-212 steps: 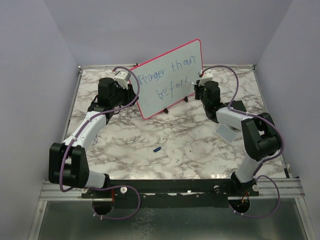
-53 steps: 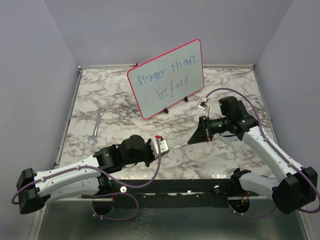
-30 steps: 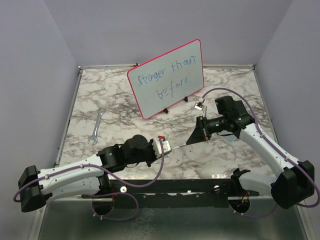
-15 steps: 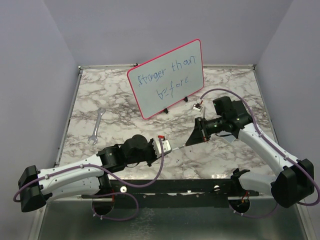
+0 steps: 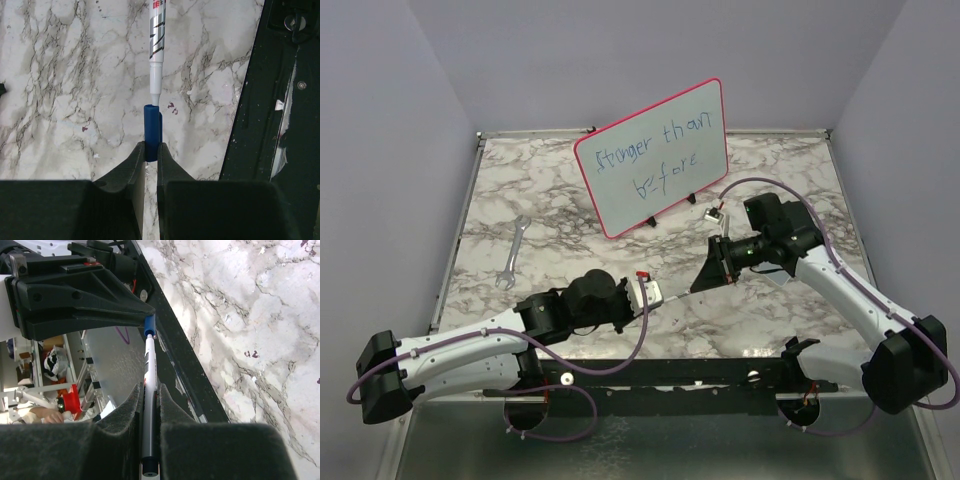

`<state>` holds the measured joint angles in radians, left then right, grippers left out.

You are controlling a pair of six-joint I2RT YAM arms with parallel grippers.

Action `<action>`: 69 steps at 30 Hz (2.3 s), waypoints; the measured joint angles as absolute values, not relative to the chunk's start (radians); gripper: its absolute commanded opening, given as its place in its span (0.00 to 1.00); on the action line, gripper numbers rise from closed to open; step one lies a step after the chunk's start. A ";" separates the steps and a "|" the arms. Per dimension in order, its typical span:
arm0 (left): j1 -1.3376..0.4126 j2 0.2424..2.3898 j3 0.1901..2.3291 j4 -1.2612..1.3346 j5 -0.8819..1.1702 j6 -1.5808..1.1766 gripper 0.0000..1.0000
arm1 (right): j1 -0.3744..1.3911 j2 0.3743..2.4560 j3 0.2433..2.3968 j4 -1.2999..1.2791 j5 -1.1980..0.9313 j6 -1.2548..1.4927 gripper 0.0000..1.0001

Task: Write a sentence on the whiteboard
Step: Close the whiteboard marker at the center of the board.

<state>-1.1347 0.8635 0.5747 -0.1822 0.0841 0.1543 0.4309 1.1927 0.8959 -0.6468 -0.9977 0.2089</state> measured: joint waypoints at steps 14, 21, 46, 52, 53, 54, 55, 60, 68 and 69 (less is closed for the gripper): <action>-1.134 0.889 0.575 -0.192 0.092 0.159 0.00 | 0.448 1.216 0.897 -0.644 -0.987 0.210 0.01; -1.134 0.889 0.575 -0.197 0.093 0.163 0.00 | 0.453 1.217 0.897 -0.630 -0.984 0.216 0.01; -1.134 0.872 0.575 -0.166 0.091 0.131 0.00 | 0.467 1.226 0.870 -0.568 -0.980 0.246 0.01; -1.134 0.878 0.570 -0.159 0.091 0.089 0.00 | 0.468 1.224 0.830 -0.510 -1.000 0.284 0.01; -1.135 0.875 0.567 -0.155 0.091 0.086 0.00 | 0.468 1.223 0.825 -0.504 -1.006 0.288 0.01; -1.135 0.871 0.562 -0.149 0.093 0.081 0.00 | 0.468 1.223 0.822 -0.498 -1.012 0.290 0.01; -1.135 0.865 0.558 -0.139 0.097 0.073 0.00 | 0.469 1.223 0.819 -0.492 -1.019 0.292 0.01; -1.135 0.854 0.542 -0.095 0.125 0.034 0.00 | 0.475 1.223 0.810 -0.479 -1.054 0.297 0.01; -1.139 0.859 0.526 -0.114 0.127 0.003 0.00 | 0.535 1.241 0.810 -0.471 -1.016 0.300 0.01; -1.139 0.860 0.526 -0.116 0.127 -0.001 0.00 | 0.541 1.242 0.810 -0.466 -1.009 0.304 0.01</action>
<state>-1.1385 0.8604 0.5259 -0.1158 0.1272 -0.0006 0.5411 1.2419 0.8104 -0.4664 -1.0088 0.3038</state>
